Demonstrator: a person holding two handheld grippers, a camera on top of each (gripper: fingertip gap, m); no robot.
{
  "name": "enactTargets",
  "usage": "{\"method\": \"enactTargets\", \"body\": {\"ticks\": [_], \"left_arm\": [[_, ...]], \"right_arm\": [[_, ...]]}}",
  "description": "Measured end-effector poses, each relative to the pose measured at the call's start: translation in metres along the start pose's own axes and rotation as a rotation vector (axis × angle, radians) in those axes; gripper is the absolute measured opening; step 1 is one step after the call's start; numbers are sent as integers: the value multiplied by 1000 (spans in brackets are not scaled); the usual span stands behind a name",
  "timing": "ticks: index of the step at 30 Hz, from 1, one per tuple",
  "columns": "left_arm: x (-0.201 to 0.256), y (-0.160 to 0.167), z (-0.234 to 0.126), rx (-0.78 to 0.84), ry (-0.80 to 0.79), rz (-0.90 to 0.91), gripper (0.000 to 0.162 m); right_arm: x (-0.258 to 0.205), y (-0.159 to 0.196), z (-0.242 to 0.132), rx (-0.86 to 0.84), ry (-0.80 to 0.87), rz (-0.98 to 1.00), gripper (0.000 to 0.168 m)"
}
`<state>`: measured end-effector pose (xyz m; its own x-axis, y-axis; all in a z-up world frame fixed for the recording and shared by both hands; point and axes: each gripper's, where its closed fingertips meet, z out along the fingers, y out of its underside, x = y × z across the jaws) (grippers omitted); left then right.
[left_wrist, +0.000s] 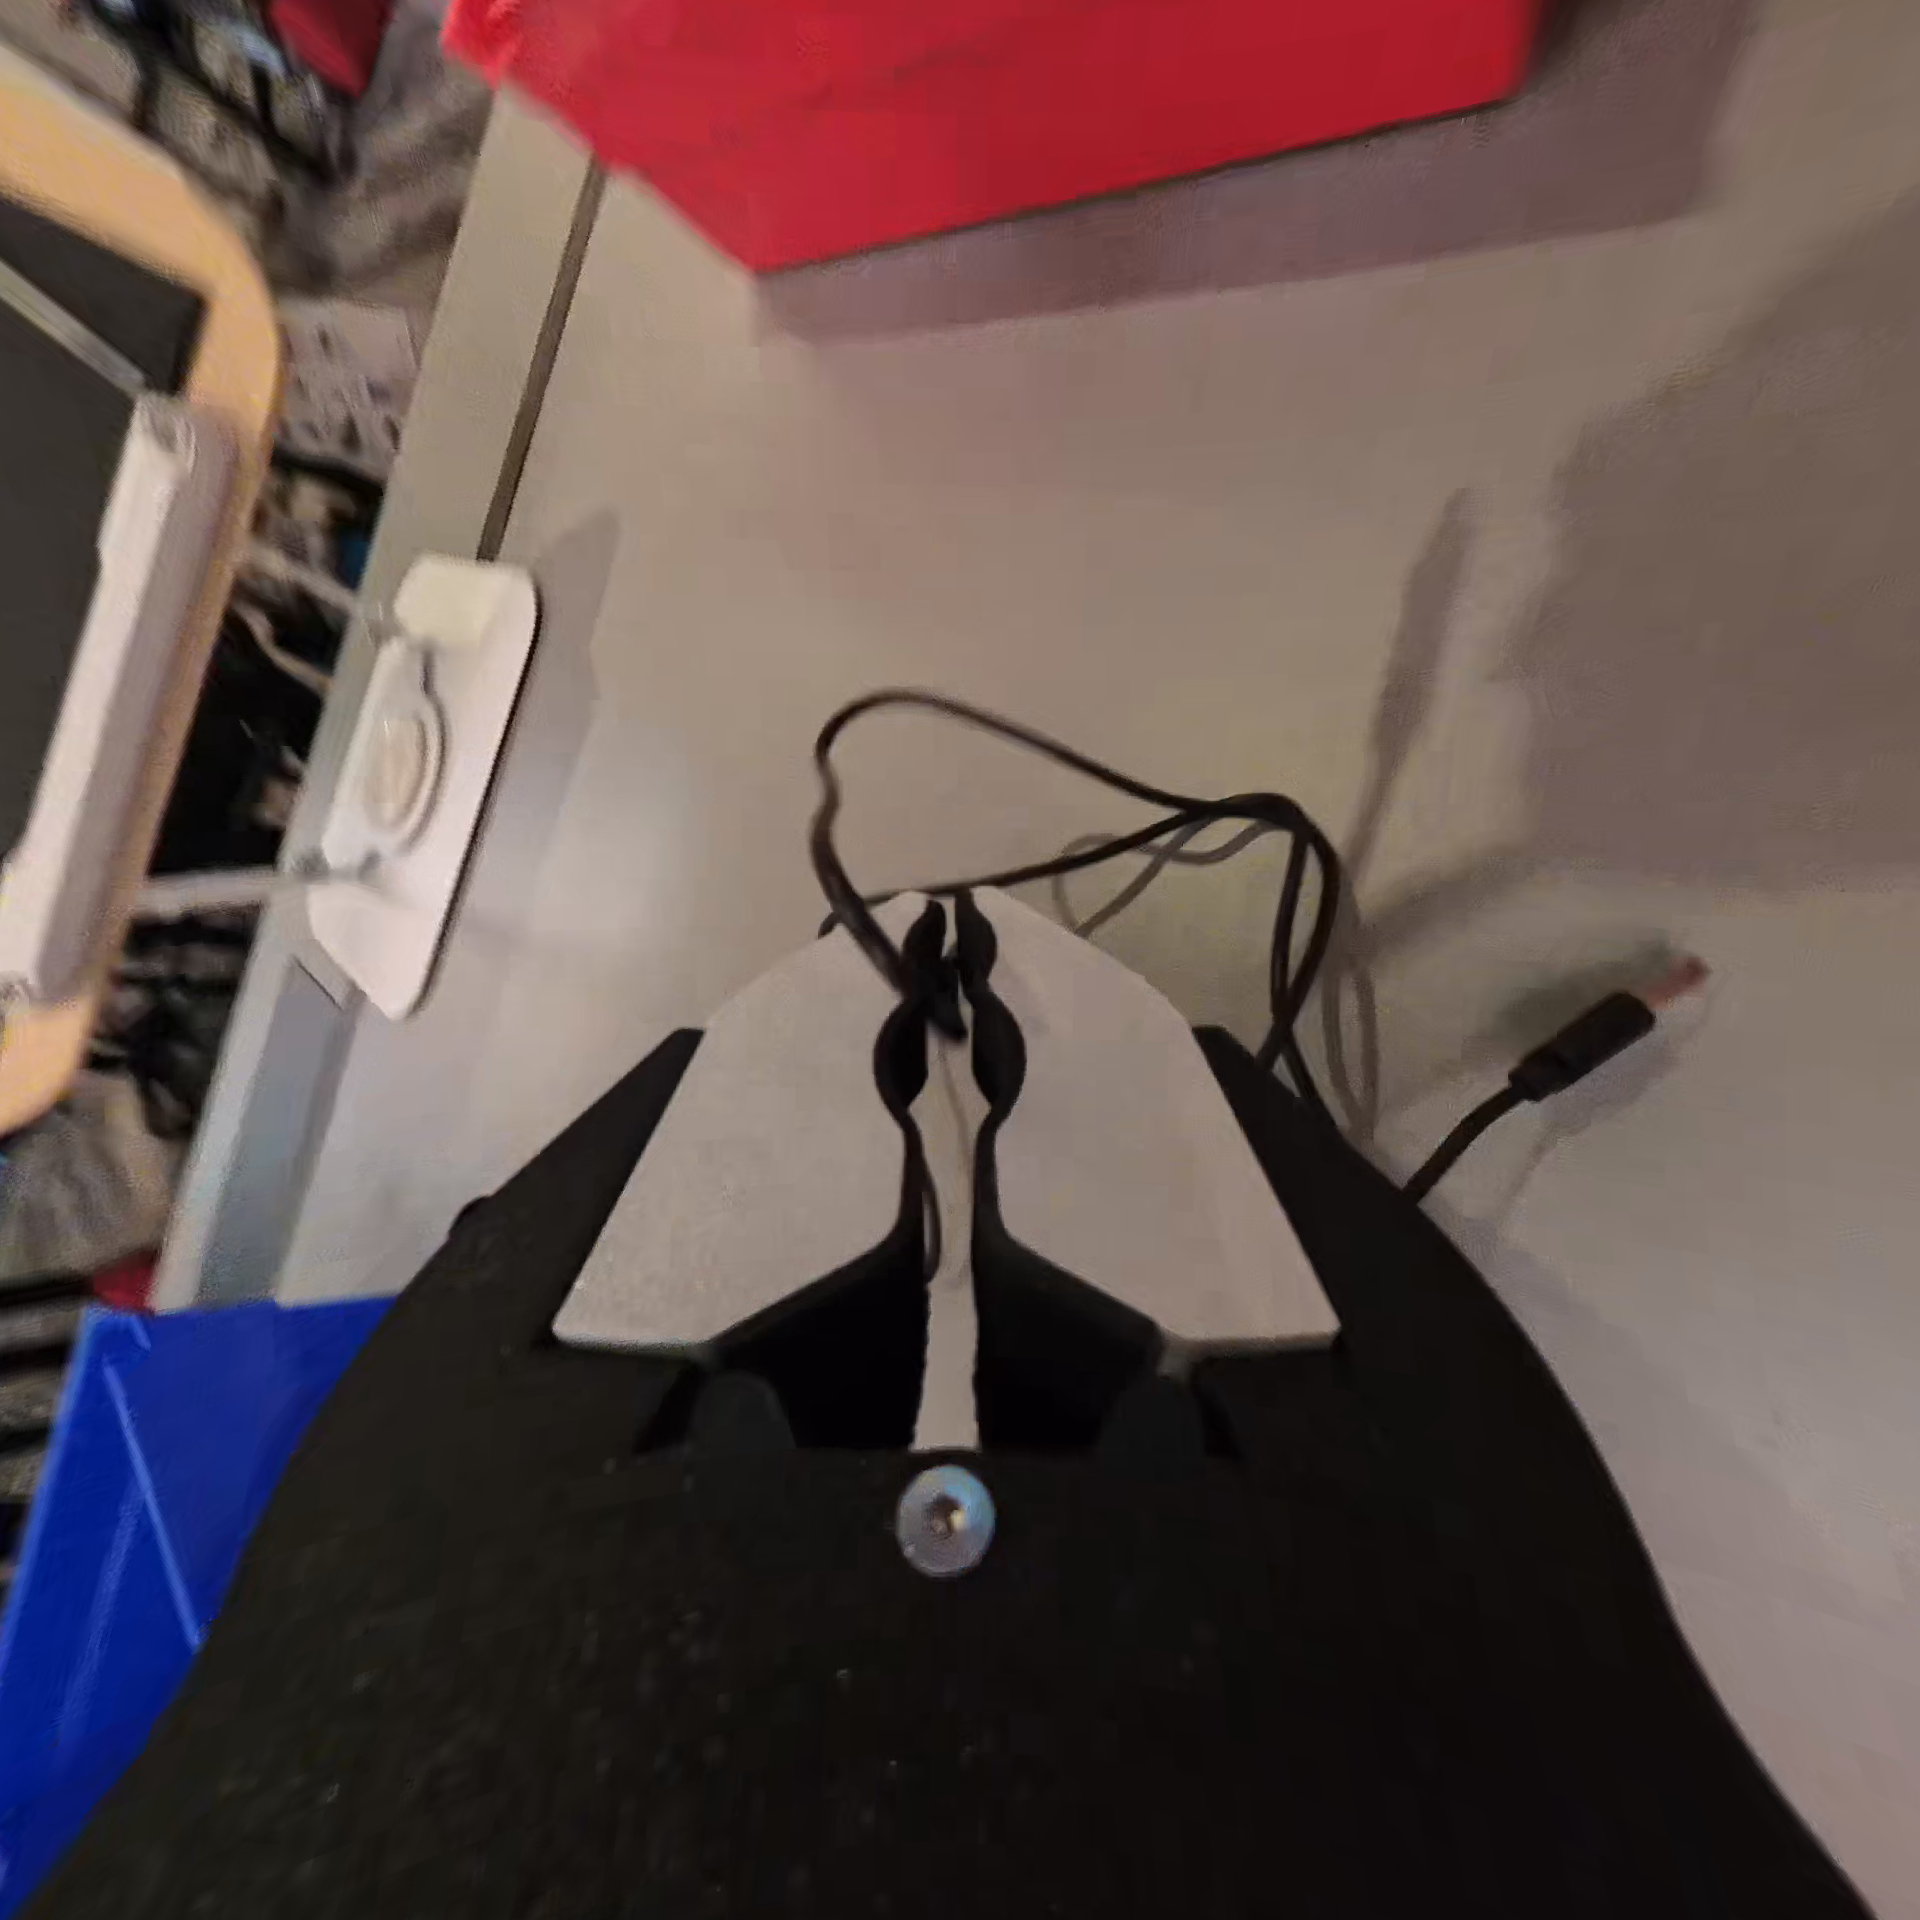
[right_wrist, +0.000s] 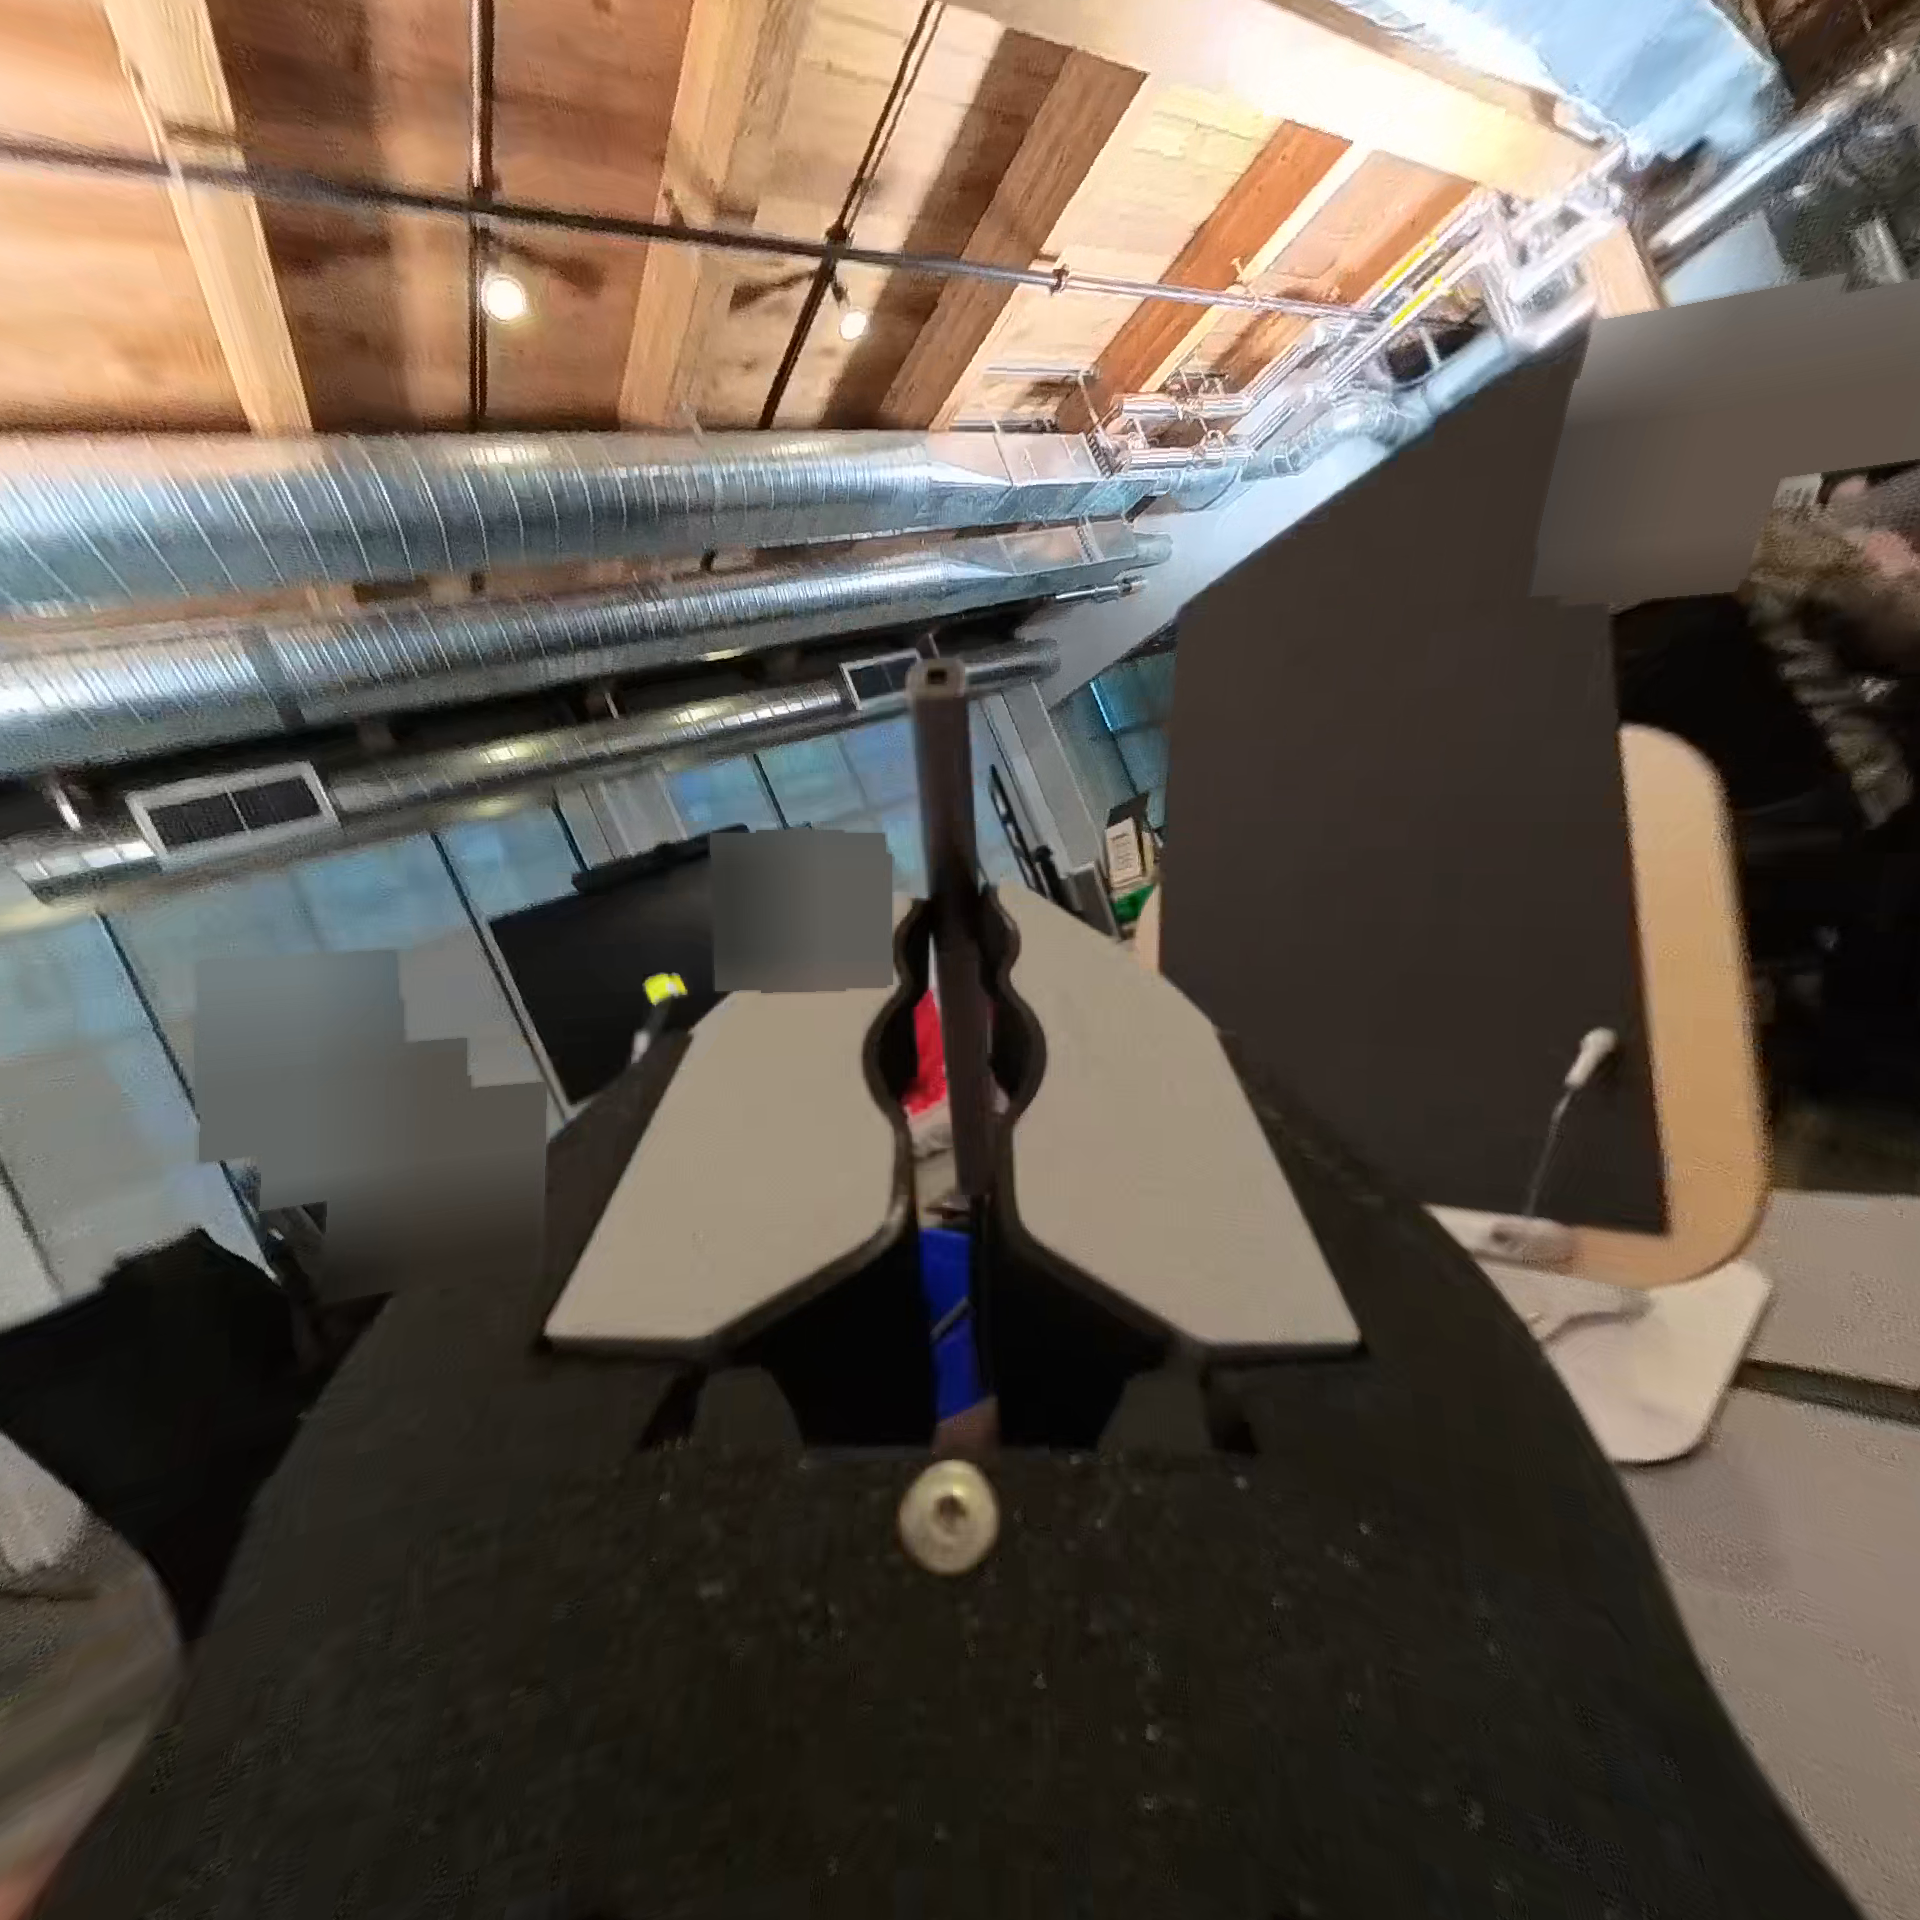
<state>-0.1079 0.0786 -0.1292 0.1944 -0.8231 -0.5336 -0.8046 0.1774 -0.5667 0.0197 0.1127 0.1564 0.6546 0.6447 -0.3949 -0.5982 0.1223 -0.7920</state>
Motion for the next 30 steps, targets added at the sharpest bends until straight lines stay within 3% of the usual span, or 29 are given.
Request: {"method": "enactTargets", "body": {"ticks": [5,8,10,13,16,18,24,28,30], "left_arm": [[-41,17,-11,52,55,-259,2],[-45,23,-10,47,54,-267,2],[-43,22,-9,42,51,-236,2],[-35,21,-9,32,41,-138,2],[-30,24,-11,19,21,-65,2],[-26,24,-11,26,59,-107,2],[-29,25,-11,40,88,-155,2],[-24,21,-11,51,122,-173,2],[-21,19,-10,50,137,-174,2]], "right_arm": [[40,-58,10,-133,31,-304,9],[80,-84,24,-104,-33,-372,9],[125,-83,23,-86,-4,-346,9],[201,-55,0,-93,170,-304,9],[255,-5,-26,-319,338,-311,8],[267,34,-45,-577,372,-325,9],[272,93,-120,-1207,482,-403,9],[288,111,-158,-1464,596,-404,9],[292,117,-167,-1552,640,-356,17]]}}
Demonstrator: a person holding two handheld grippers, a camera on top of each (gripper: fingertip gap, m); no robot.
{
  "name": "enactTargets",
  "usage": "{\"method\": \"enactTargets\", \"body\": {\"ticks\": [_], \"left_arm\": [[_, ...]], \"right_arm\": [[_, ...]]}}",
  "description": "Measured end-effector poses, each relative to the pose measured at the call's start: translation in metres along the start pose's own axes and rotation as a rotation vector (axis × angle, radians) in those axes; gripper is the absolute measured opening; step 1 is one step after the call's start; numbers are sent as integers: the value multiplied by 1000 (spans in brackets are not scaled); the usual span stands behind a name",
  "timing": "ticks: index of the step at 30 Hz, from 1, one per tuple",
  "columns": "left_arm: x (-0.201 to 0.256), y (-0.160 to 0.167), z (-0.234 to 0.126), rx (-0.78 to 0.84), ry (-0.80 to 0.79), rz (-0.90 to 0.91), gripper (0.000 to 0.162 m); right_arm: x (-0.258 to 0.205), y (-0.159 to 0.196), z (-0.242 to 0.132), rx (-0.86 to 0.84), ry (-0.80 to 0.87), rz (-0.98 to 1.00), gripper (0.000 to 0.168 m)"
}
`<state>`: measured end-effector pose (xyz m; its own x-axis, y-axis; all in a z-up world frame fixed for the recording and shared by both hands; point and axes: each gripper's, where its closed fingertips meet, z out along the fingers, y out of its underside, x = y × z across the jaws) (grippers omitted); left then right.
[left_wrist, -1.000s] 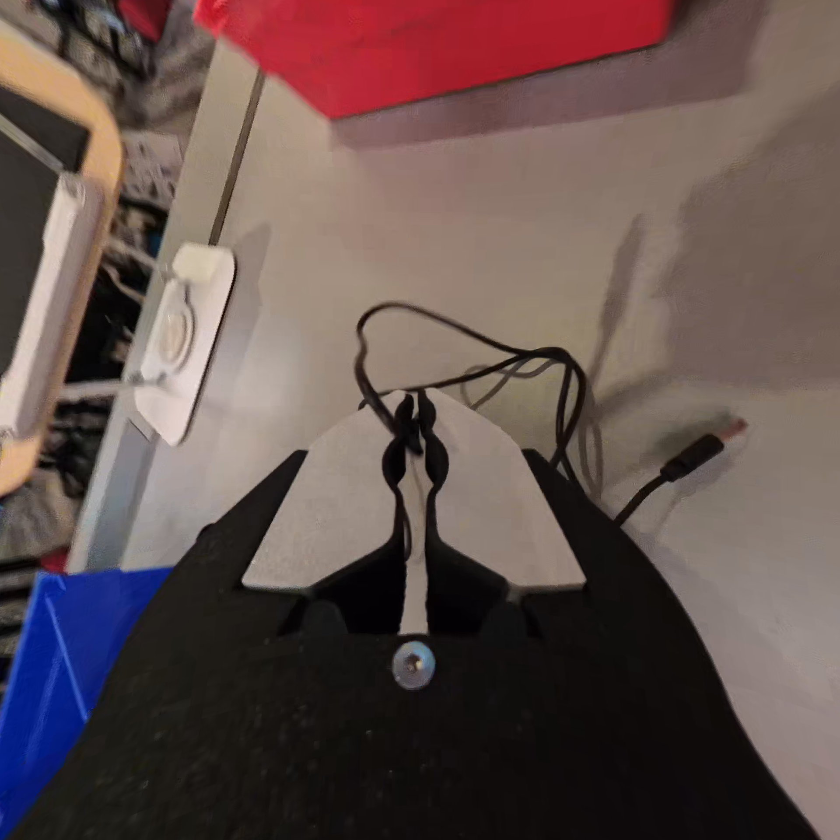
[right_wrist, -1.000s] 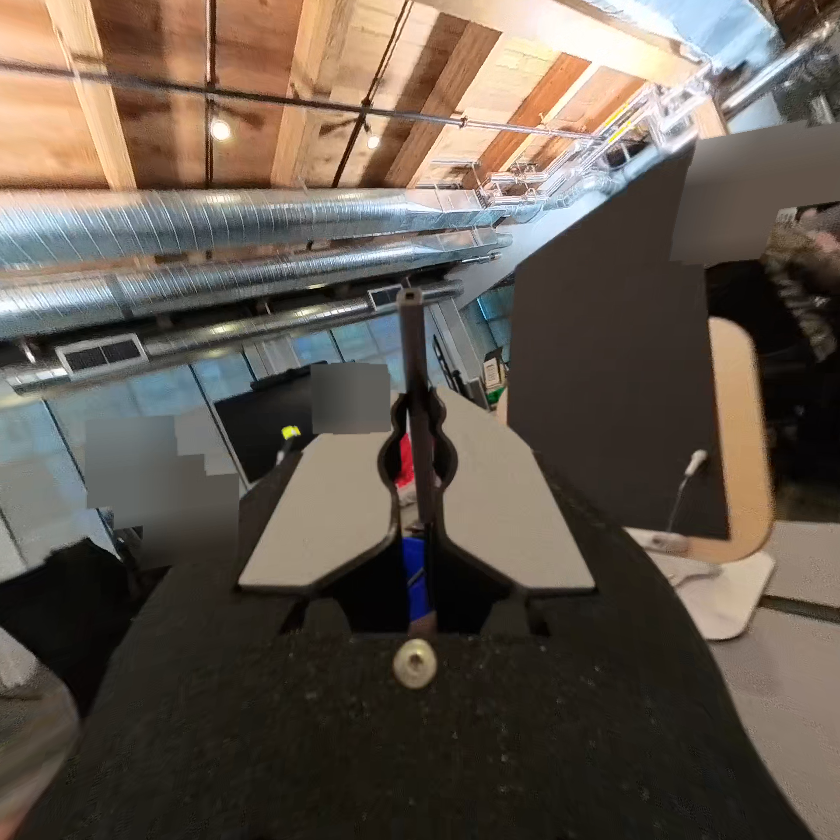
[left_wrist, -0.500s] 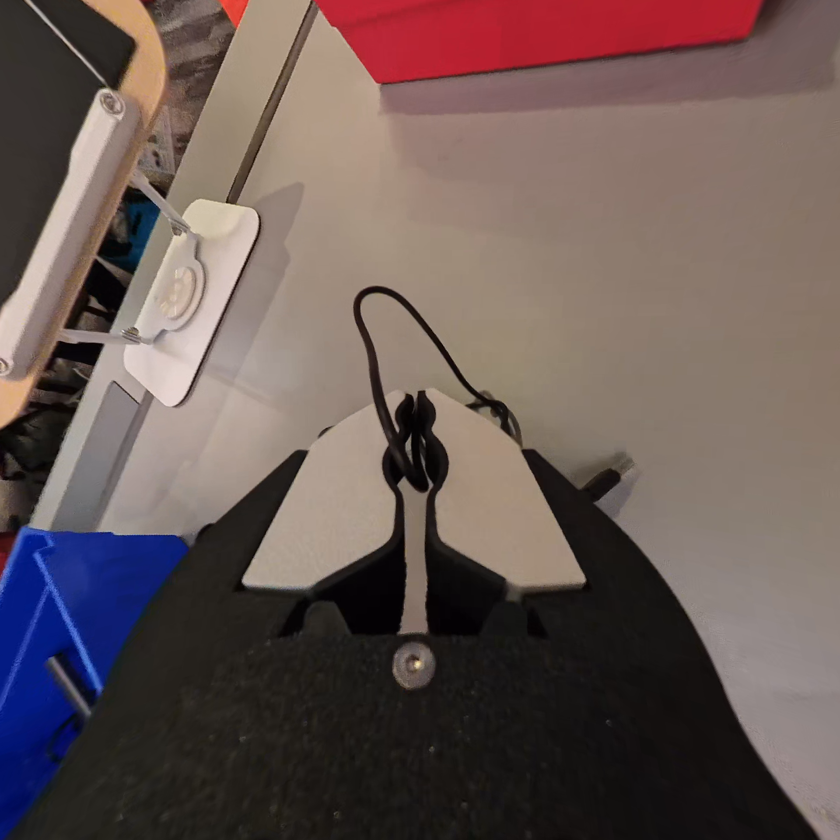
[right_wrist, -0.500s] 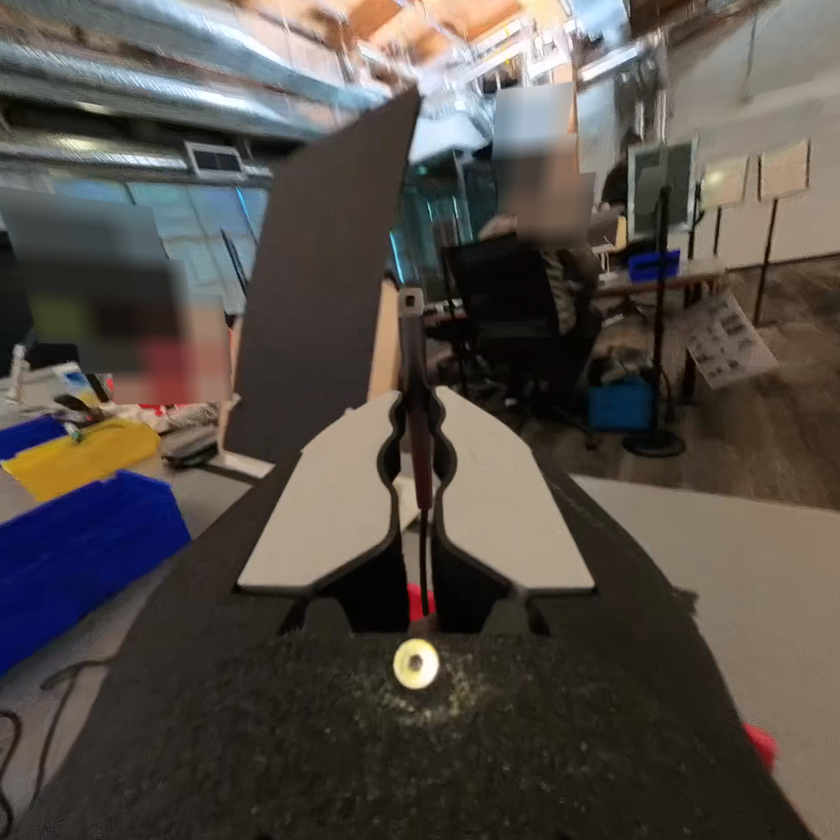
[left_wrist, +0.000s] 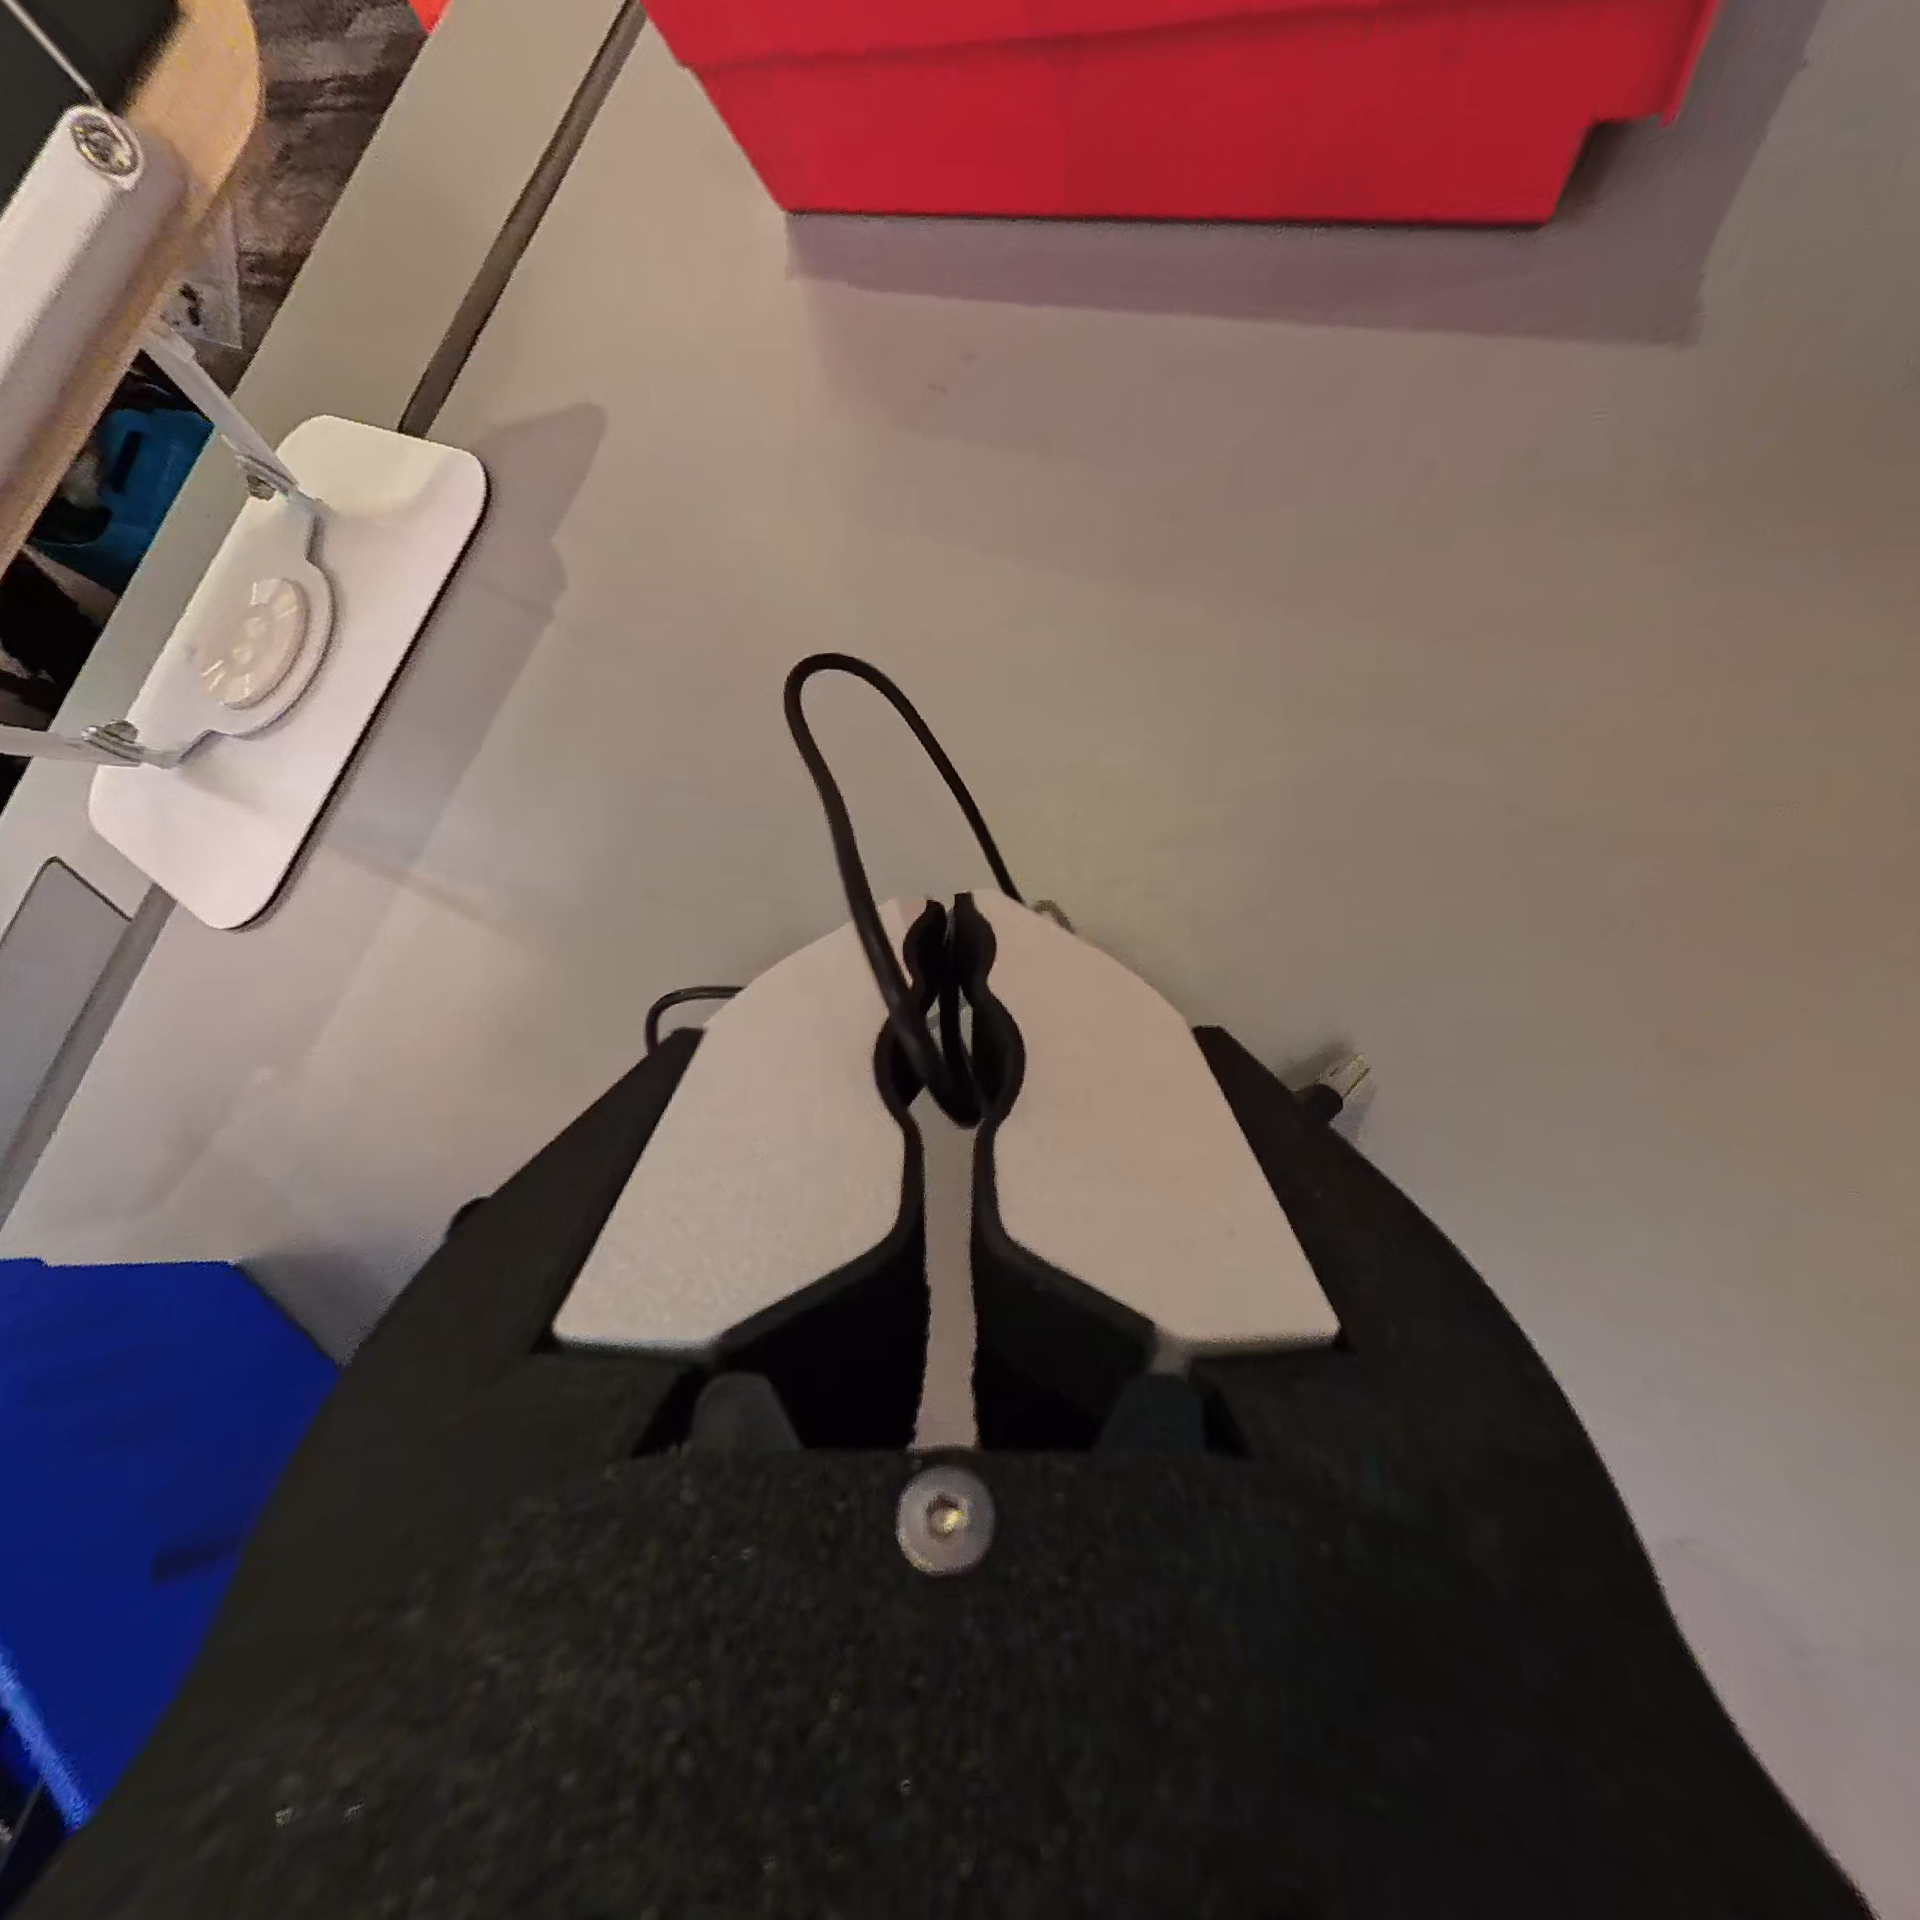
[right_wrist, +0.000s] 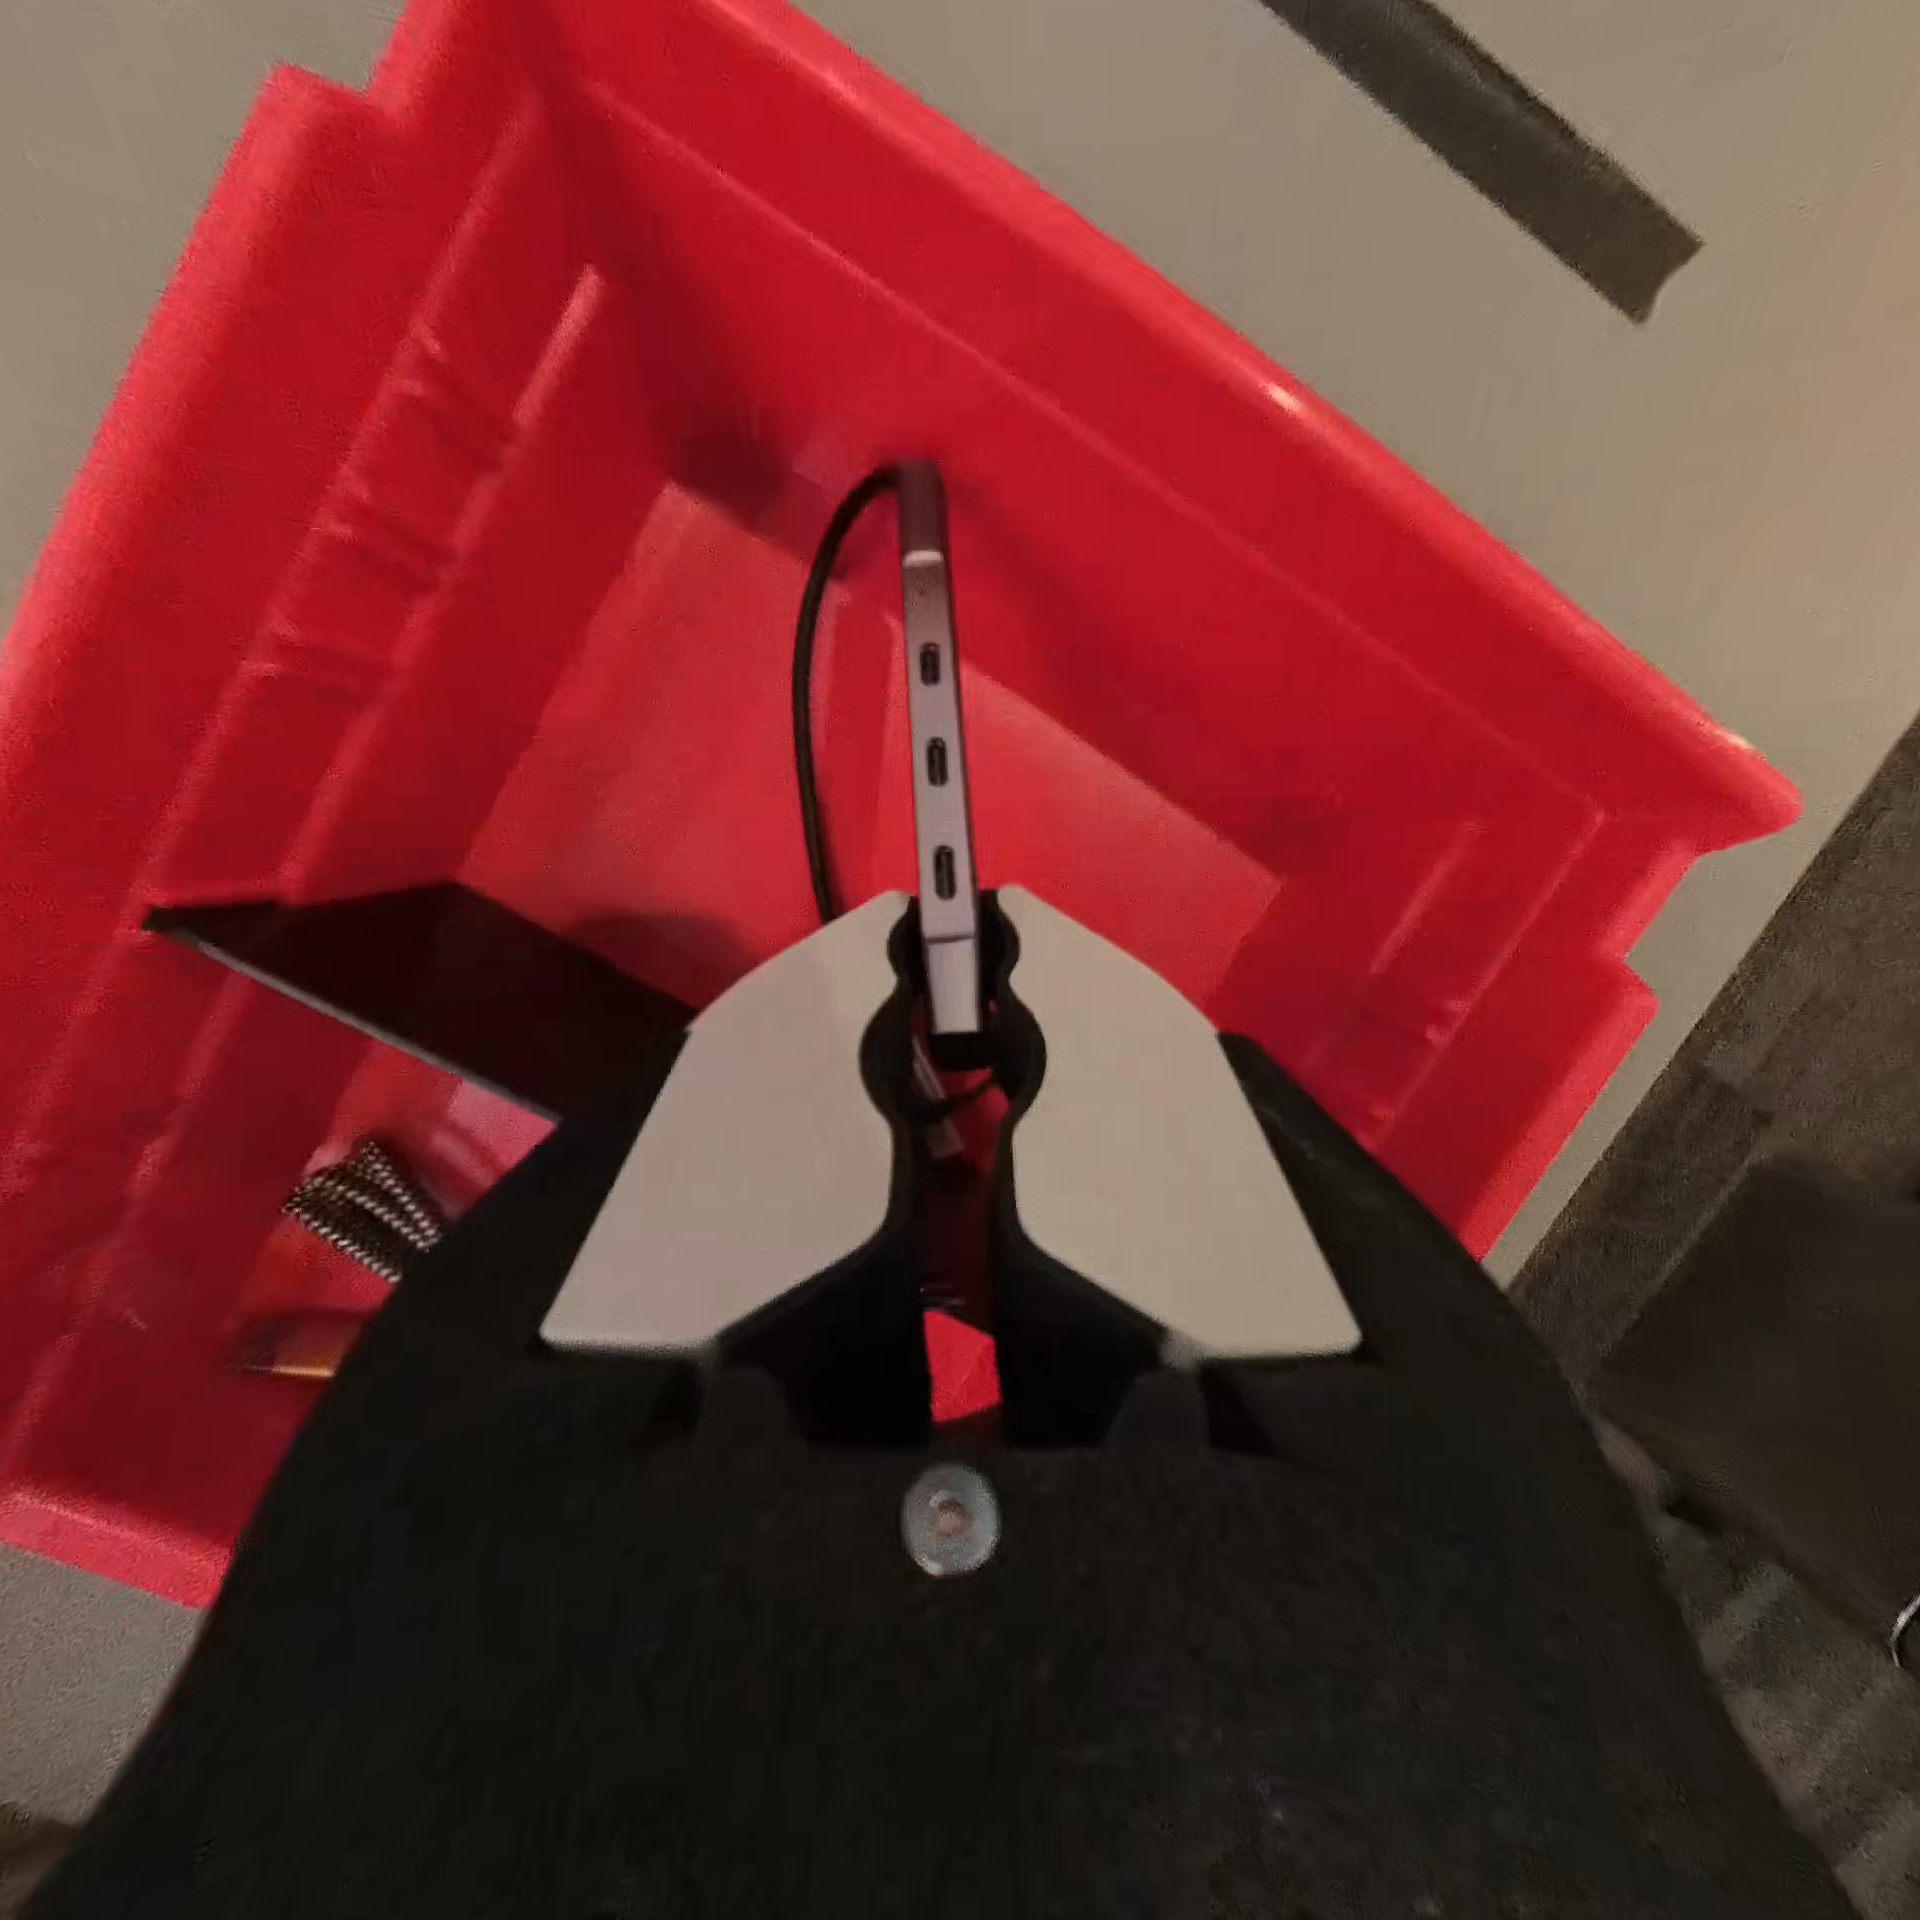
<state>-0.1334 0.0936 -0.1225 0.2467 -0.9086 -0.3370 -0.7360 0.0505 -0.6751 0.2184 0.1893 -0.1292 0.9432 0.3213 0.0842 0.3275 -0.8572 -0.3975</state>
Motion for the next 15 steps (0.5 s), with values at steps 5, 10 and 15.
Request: {"method": "enactTargets", "body": {"ticks": [5,10,15], "left_arm": [[4,0,1,6,31,-29,2],[2,-6,-9,79,97,-97,2],[6,-21,-21,174,180,-117,2]], "right_arm": [[19,4,-2,-88,85,44,38],[29,-9,-67,103,323,62,46],[-181,-40,-104,561,-284,-158,51]]}}
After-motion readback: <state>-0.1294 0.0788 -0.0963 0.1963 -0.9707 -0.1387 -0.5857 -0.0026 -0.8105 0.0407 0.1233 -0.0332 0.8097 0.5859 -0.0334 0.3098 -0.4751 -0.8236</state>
